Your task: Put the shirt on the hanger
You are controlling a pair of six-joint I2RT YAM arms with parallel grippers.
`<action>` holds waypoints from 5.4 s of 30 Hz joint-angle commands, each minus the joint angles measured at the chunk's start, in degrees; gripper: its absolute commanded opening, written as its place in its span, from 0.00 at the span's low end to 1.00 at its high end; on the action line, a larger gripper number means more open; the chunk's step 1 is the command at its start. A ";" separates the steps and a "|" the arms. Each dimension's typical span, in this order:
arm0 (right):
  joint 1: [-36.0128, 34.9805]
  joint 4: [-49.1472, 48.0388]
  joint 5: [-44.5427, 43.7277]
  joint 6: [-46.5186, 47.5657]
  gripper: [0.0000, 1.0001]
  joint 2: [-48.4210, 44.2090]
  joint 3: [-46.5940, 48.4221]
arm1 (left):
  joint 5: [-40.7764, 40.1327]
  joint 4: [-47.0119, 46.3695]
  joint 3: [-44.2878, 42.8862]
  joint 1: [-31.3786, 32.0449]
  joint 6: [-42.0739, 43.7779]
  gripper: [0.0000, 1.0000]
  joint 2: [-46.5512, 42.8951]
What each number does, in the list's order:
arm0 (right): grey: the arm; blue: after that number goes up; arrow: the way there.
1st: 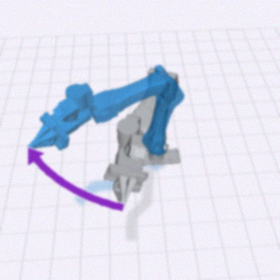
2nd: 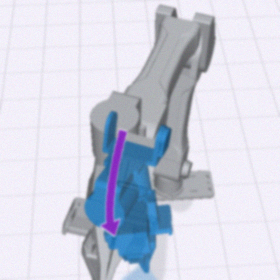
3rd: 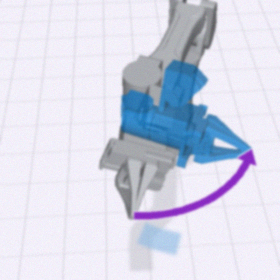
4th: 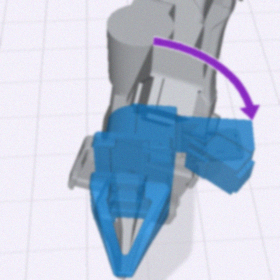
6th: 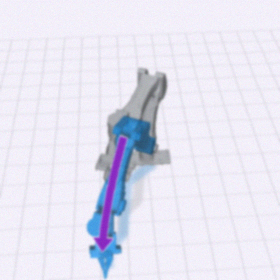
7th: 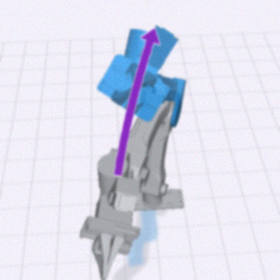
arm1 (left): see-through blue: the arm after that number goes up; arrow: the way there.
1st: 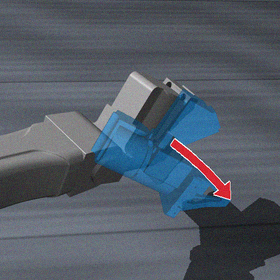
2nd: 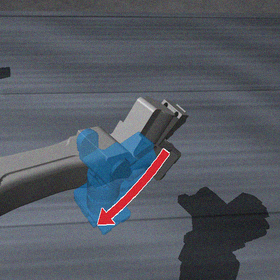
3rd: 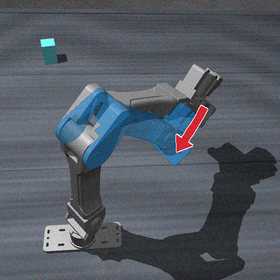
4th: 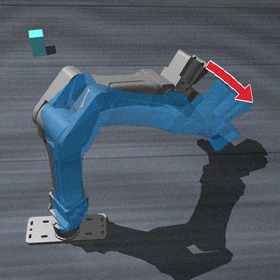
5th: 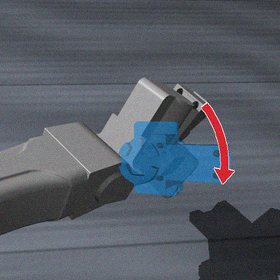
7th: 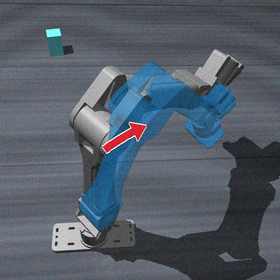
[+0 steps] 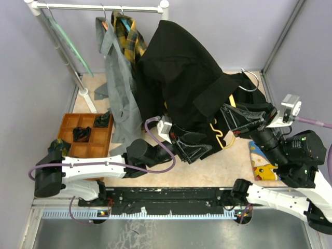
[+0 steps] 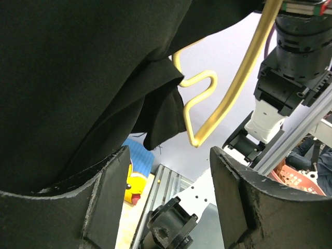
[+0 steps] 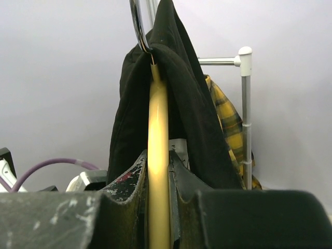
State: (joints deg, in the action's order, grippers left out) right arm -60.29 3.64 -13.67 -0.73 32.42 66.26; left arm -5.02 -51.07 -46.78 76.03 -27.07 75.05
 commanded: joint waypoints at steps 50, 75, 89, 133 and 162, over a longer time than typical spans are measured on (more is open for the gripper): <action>0.26 -13.70 -9.30 -5.85 0.00 -8.09 -9.11 | -6.40 4.99 1.04 0.13 -1.57 0.00 2.44; 0.23 -29.10 -23.26 -1.36 0.00 -8.34 -19.51 | -2.91 11.14 -0.12 4.47 -4.22 0.00 6.86; 0.26 -36.66 -25.66 1.74 0.00 -7.29 -21.96 | -3.55 10.04 1.01 8.82 -6.70 0.00 10.11; 0.26 34.45 -5.22 0.09 0.00 2.76 15.24 | -28.51 52.96 -15.35 4.92 1.73 0.15 -15.73; 0.25 58.33 6.65 -1.79 0.00 16.02 35.28 | -41.88 58.64 -4.69 4.92 31.19 0.91 -27.82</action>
State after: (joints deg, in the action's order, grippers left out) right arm -60.23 64.55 -9.80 -0.69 47.90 96.53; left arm -43.83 14.22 -52.99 81.08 -0.12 47.16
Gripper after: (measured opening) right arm 0.135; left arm 0.905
